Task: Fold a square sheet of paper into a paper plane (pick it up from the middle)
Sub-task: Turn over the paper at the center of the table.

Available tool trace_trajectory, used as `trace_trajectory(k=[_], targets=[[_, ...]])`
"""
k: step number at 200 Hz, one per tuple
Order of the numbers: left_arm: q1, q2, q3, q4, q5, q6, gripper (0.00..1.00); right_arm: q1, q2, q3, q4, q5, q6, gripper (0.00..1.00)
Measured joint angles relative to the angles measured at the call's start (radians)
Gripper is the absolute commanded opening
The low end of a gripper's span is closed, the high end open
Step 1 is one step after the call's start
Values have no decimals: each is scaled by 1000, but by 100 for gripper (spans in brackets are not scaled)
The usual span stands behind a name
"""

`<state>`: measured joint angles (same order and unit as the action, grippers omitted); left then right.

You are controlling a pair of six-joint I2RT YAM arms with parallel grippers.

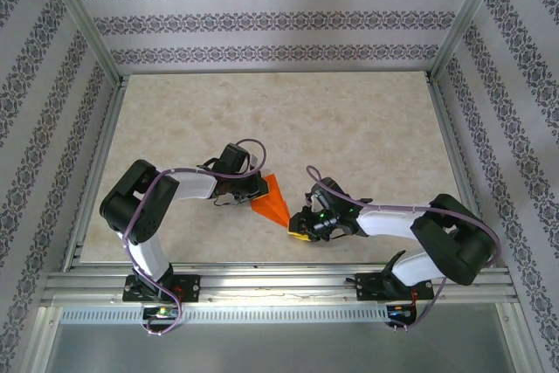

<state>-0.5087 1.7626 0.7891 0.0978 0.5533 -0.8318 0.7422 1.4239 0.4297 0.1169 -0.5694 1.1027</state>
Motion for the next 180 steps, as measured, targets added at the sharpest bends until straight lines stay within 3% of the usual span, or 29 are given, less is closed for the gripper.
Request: trace_trajectory(k=[180], targets=[[6,6,-9,38,12,-21,10,-28,32,7,29,-53,52,30]])
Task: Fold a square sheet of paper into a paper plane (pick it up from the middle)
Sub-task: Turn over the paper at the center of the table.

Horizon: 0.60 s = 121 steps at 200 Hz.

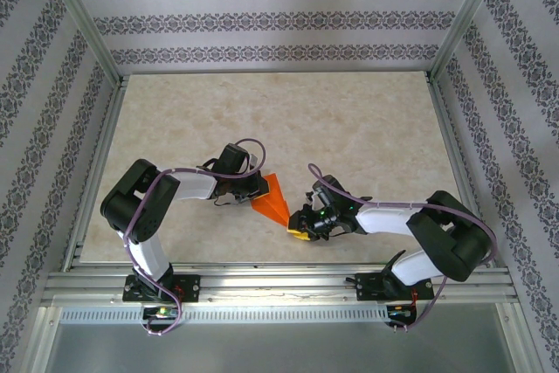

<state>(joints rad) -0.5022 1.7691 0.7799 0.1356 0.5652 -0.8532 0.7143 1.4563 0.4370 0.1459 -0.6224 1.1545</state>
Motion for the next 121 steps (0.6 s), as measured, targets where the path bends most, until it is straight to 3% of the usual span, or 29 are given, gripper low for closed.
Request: trace_trajectory(k=[68,121], targets=[[0,2,0,3,4,-1,10,-6,43,0,110,-7,59,30],[0,4,0,8,8,-12,10,-32,95,0,266,69,59,28]])
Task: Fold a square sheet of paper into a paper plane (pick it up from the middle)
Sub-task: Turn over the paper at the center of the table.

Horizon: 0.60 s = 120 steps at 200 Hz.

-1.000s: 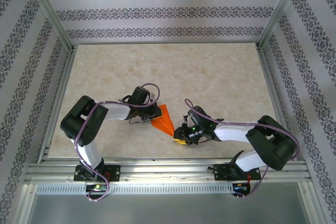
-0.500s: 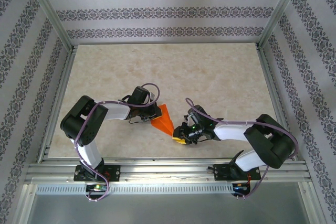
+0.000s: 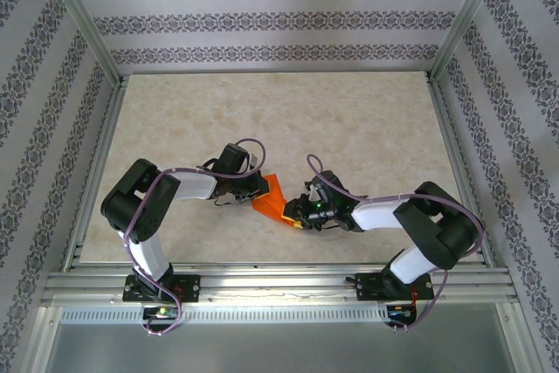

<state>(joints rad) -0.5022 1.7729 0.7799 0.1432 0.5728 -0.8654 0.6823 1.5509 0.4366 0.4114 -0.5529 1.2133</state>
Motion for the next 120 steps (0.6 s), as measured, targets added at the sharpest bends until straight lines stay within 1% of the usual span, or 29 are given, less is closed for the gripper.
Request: trace_trajectory(k=[9,45,62,79,98,109,120], targets=[[0,0,0,0,0,-1,10,-5,5,0,14,8,-1,25],[0,0,0,0,0,-5,11,-8,17,-1,82,13,2,23],[0,0,0,1,0,-7,13,-8,26,-5,107,13,3,20],[0,0,0,4,3,-9,14,-9,29,-14,118,13,5,14],[0,-6,0,7,3,-13,19,-13,28,-22,122,13,-1,7],[0,-19,-2,7,3,-17,24,-18,27,-27,126,12,-5,6],[0,-42,-3,8,3,-21,28,-26,15,-37,130,11,-7,2]])
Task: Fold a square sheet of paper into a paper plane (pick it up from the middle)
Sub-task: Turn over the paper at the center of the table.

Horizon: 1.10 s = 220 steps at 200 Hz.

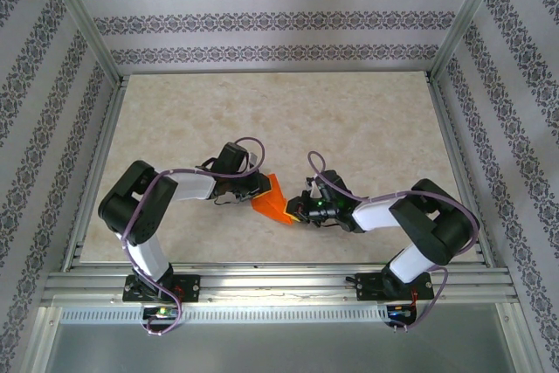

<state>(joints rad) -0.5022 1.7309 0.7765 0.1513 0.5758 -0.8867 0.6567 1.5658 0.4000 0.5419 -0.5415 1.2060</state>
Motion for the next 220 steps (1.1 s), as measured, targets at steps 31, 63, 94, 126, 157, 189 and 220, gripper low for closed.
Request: trace_trajectory(k=[31,63,94,126,157,189,220], targets=[[0,-134,-3,-1,-6,7,35,-30,-116,-14,-44,0,-56,1],[0,-328,-3,-23,-80,56,50,-67,-312,49,-291,58,-250,0],[0,-507,-32,-89,-233,129,74,-72,-501,187,-614,269,-531,1],[3,-650,-100,-179,-401,185,95,-72,-626,290,-834,526,-808,0],[14,-731,-137,-254,-502,216,100,-41,-608,372,-995,754,-993,0],[30,-782,-164,-286,-541,245,100,28,-553,451,-1109,986,-1103,0],[47,-794,-177,-331,-562,256,99,69,-546,457,-1167,1146,-1148,0]])
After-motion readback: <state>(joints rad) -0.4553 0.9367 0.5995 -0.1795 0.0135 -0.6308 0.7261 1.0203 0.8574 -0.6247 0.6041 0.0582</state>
